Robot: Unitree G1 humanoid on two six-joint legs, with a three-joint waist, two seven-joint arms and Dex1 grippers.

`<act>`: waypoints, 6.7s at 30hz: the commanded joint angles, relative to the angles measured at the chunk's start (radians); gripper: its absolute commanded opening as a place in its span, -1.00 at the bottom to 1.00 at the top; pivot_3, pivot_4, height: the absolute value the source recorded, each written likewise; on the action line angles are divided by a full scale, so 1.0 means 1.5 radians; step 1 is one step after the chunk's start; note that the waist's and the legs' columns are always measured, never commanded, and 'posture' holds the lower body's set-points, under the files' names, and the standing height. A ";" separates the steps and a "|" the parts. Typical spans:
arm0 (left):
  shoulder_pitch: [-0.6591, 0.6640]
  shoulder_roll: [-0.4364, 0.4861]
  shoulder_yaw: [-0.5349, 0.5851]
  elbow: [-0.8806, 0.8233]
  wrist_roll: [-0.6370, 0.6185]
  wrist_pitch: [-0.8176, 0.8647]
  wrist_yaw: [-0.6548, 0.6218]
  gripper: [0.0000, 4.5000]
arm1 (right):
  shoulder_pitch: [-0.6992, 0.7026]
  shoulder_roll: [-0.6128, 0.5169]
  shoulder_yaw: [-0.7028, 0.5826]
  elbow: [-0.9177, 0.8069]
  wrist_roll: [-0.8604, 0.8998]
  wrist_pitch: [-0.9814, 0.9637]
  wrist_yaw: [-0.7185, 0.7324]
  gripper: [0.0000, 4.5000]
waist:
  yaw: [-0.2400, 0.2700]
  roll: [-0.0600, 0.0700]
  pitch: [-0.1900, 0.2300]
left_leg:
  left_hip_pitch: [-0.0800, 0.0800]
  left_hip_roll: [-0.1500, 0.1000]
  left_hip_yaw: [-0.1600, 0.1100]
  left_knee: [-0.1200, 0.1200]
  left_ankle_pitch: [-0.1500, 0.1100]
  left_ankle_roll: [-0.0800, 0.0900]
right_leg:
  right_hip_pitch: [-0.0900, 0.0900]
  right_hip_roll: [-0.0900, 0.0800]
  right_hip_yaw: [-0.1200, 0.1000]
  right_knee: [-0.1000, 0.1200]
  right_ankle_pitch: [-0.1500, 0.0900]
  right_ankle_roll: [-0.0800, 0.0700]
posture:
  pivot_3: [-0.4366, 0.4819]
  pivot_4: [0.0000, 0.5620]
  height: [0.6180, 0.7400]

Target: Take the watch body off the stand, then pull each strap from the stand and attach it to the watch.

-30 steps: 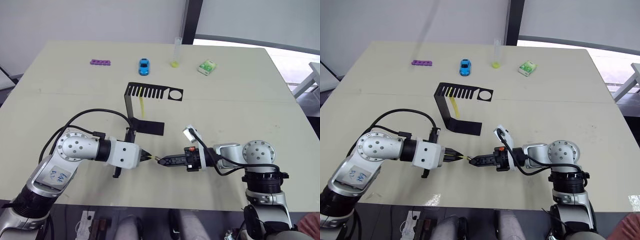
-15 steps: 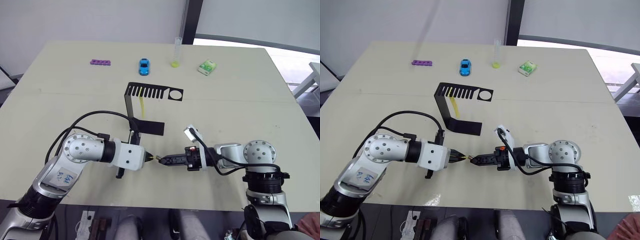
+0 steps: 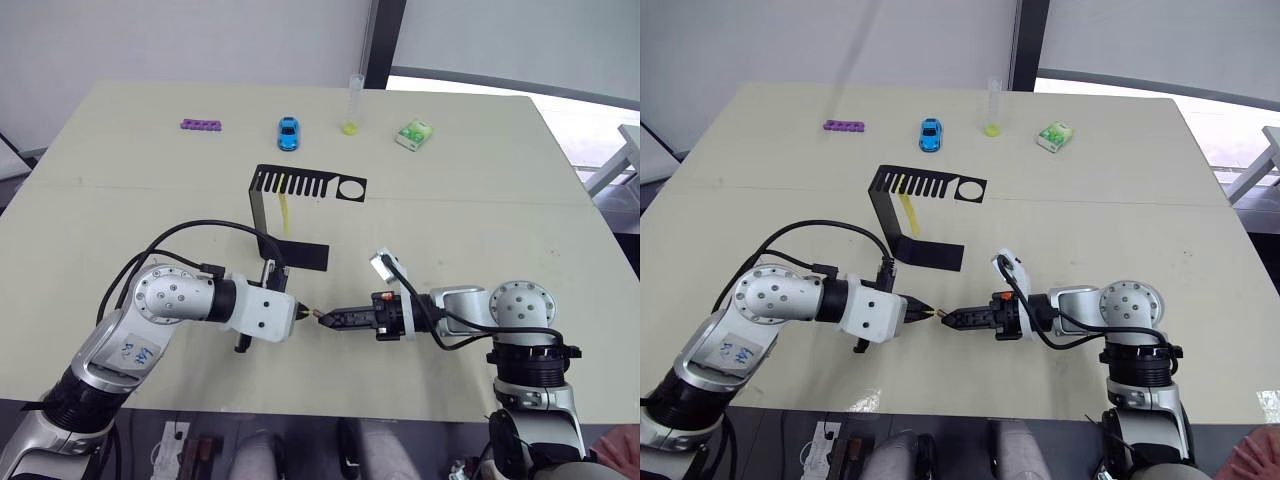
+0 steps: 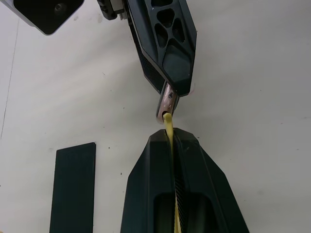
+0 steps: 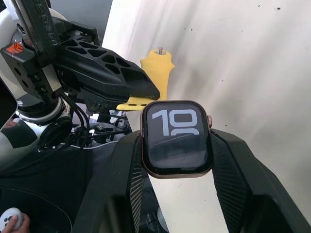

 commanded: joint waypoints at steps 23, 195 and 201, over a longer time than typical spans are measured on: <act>-0.055 -0.045 -0.045 -0.042 0.021 0.033 -0.004 -1.00 | 0.000 0.016 0.024 -0.023 0.046 0.003 0.010 -0.32 | 0.000 0.000 0.000 | 0.000 0.000 0.000 0.000 0.000 0.000 | 0.000 0.000 0.000 0.000 0.000 0.000 | -0.05 -0.47 1.00; 0.516 -0.103 0.603 -0.007 -0.366 -0.045 0.205 1.00 | 0.027 -0.120 0.058 0.325 -0.594 -1.072 0.484 0.98 | -0.018 0.000 0.000 | 0.017 0.002 0.000 -0.002 -0.002 -0.002 | 0.016 0.000 -0.001 -0.001 -0.001 -0.002 | -0.05 -0.47 1.00; 0.498 -0.161 0.541 -0.126 -0.361 0.032 0.331 1.00 | -0.043 -0.023 0.147 0.318 -0.626 -1.023 0.477 -0.07 | -0.016 0.000 0.000 | 0.015 0.002 -0.001 -0.002 -0.002 -0.002 | 0.015 0.000 -0.002 -0.001 -0.001 -0.002 | -0.05 -0.47 1.00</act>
